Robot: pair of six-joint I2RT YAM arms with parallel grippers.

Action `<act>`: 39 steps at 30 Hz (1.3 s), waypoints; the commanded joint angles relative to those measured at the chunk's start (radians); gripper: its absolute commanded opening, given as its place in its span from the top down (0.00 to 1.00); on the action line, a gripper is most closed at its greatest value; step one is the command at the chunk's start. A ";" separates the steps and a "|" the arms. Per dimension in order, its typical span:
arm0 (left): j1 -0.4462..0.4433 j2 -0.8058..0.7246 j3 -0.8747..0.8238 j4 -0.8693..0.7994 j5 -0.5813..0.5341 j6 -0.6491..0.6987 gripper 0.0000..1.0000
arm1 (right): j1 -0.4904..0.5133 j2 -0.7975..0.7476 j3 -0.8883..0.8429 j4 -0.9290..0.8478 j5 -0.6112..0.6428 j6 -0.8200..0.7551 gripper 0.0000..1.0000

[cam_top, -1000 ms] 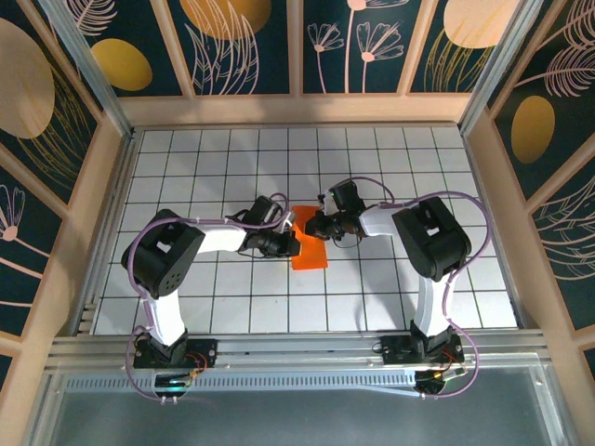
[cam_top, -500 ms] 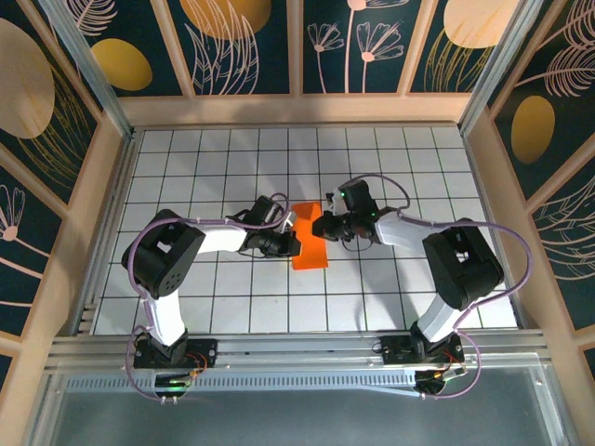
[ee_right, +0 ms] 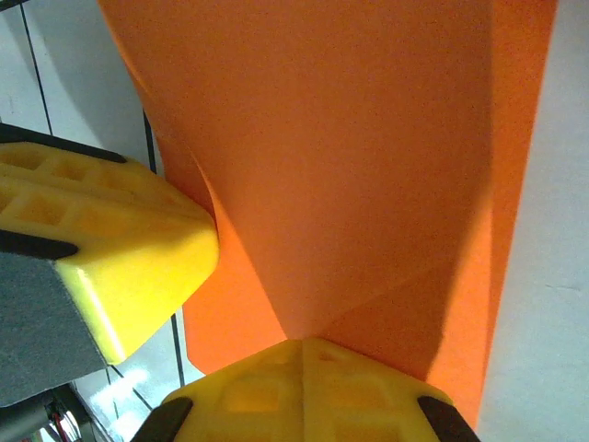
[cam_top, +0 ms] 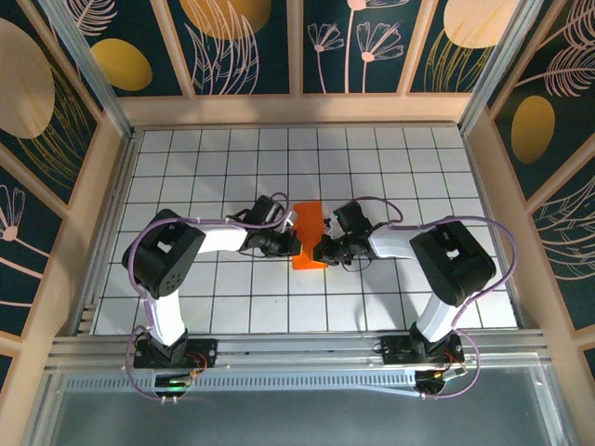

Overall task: Fold a paper plane with a square sheet of paper (fold left side to right side)
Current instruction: Hold the square sheet of paper at the center of the table, then first fold the square sheet of paper in half at the center of the table.

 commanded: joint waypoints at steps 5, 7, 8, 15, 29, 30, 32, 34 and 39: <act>0.037 0.023 0.079 0.026 0.016 -0.032 0.95 | 0.000 0.058 -0.033 -0.058 0.096 -0.032 1.00; 0.048 0.042 0.094 0.031 0.007 -0.024 0.95 | -0.005 0.065 -0.034 -0.058 0.103 -0.038 1.00; 0.055 0.053 0.101 0.034 0.006 -0.021 0.95 | -0.009 0.068 -0.033 -0.058 0.105 -0.040 1.00; 0.076 0.106 0.126 0.036 -0.014 0.006 0.95 | -0.020 0.085 -0.022 -0.072 0.115 -0.059 1.00; 0.114 0.138 0.145 -0.005 -0.130 0.038 0.95 | -0.037 0.096 -0.029 -0.110 0.157 -0.085 1.00; 0.120 0.144 0.159 -0.015 -0.138 0.044 0.95 | -0.037 0.096 -0.030 -0.110 0.157 -0.086 1.00; 0.131 0.159 0.187 -0.026 -0.153 0.056 0.95 | -0.038 0.097 -0.033 -0.107 0.156 -0.085 1.00; 0.146 0.178 0.221 -0.037 -0.158 0.067 0.95 | -0.040 0.099 -0.034 -0.105 0.156 -0.085 1.00; 0.183 0.235 0.319 -0.071 -0.169 0.090 0.95 | -0.042 0.100 -0.039 -0.099 0.154 -0.084 1.00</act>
